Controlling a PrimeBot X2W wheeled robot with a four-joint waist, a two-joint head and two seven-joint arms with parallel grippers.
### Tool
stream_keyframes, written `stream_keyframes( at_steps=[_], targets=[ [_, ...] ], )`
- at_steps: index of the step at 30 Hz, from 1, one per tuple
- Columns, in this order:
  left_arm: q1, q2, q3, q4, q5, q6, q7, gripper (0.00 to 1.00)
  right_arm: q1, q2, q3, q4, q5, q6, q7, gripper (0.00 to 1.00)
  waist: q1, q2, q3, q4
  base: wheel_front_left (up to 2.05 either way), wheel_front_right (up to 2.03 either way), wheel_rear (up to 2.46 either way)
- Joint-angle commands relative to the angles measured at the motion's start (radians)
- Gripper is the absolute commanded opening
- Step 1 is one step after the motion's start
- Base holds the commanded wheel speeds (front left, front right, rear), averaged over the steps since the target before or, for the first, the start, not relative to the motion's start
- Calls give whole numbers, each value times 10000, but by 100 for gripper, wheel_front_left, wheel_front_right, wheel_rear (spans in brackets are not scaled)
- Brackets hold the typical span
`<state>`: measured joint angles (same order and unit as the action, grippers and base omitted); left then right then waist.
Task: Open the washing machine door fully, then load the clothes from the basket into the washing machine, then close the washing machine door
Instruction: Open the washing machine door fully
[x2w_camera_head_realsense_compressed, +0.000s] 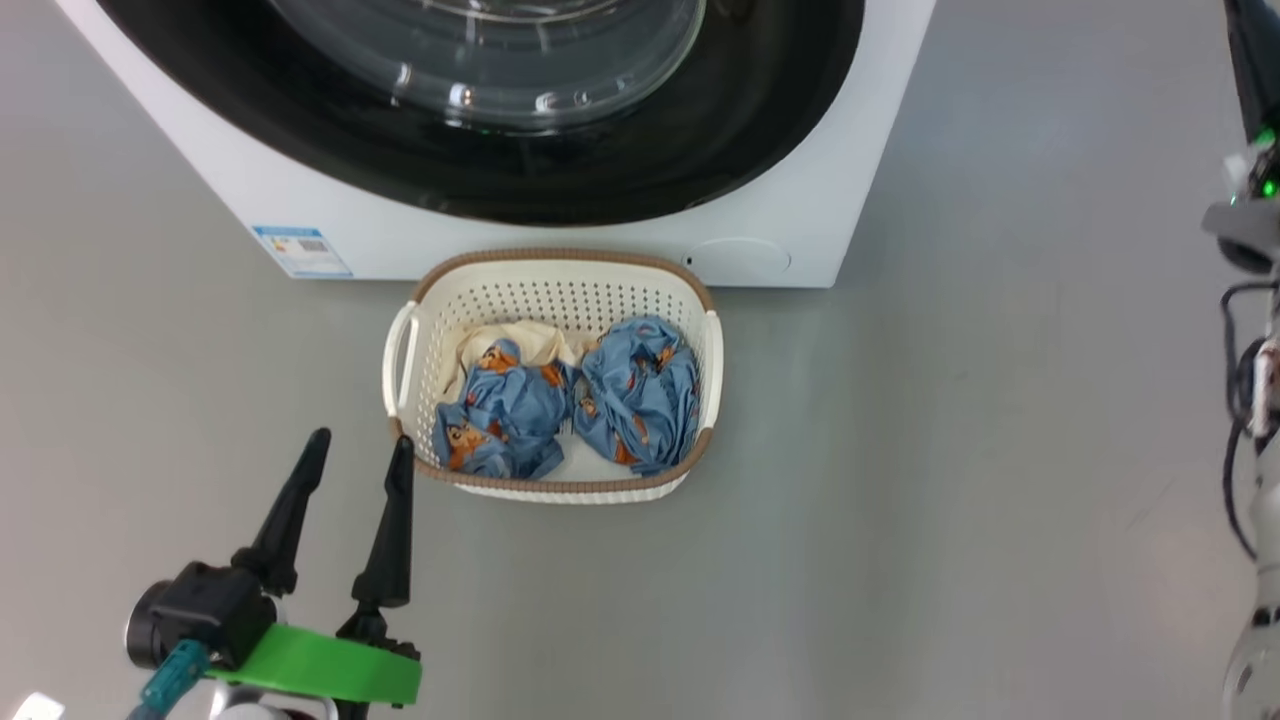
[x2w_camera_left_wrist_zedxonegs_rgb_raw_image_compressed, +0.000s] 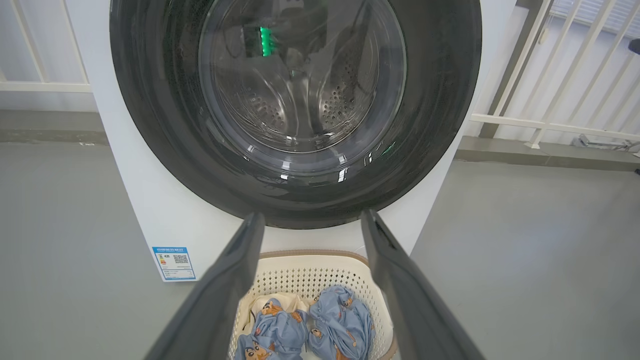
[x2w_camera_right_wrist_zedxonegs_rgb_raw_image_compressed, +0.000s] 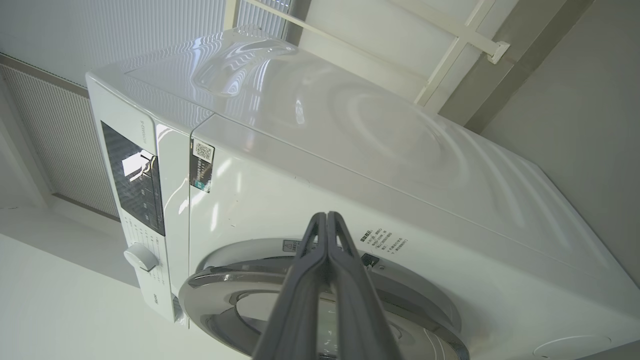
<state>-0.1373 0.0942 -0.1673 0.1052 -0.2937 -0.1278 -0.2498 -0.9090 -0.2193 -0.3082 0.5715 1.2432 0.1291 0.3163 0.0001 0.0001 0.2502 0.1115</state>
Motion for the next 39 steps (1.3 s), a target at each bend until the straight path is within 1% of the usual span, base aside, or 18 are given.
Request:
stream_keyframes(
  at_steps=[1, 6, 12, 22, 29, 36, 39],
  targets=[
    [-369, 117, 271, -299, -31, -29, -120, 100, -524, -115, 143, -115, -28, 16, 317, 0, -1, -1, 365, 226, 0, 0, 0],
    [-651, 31, 150, -402, -30, -29, -120, 100, -1671, -309, 245, 466, -392, 16, 1459, 0, -1, -1, 865, 401, 0, 0, 0],
    [-1076, -52, 7, -499, -61, -29, -120, 100, -2727, -131, 387, 719, -964, 16, 2325, 0, -1, -1, 1475, 592, 0, 0, 0],
    [-1708, -227, -311, -570, -191, -29, -120, 100, -3991, 336, 359, 933, -2194, 16, 2974, 0, -1, -1, 2223, 994, 0, 0, 0],
    [-2024, -349, -518, -600, -310, -29, -120, 100, -4860, 732, 14, 1250, -3178, 16, 3108, 0, -1, -1, 2708, 1292, 0, 0, 0],
    [-2076, -398, -596, -599, -396, -29, -120, 100, -5385, 1124, -284, 1428, -3727, 16, 3224, 0, -1, -1, 2886, 1371, 0, 0, 0],
    [-2116, -406, -643, -597, -406, -29, -120, 100, -5499, 1192, -388, 1463, -3849, 16, 3199, 0, -1, -1, 2916, 1407, 0, 0, 0]
  ],
)
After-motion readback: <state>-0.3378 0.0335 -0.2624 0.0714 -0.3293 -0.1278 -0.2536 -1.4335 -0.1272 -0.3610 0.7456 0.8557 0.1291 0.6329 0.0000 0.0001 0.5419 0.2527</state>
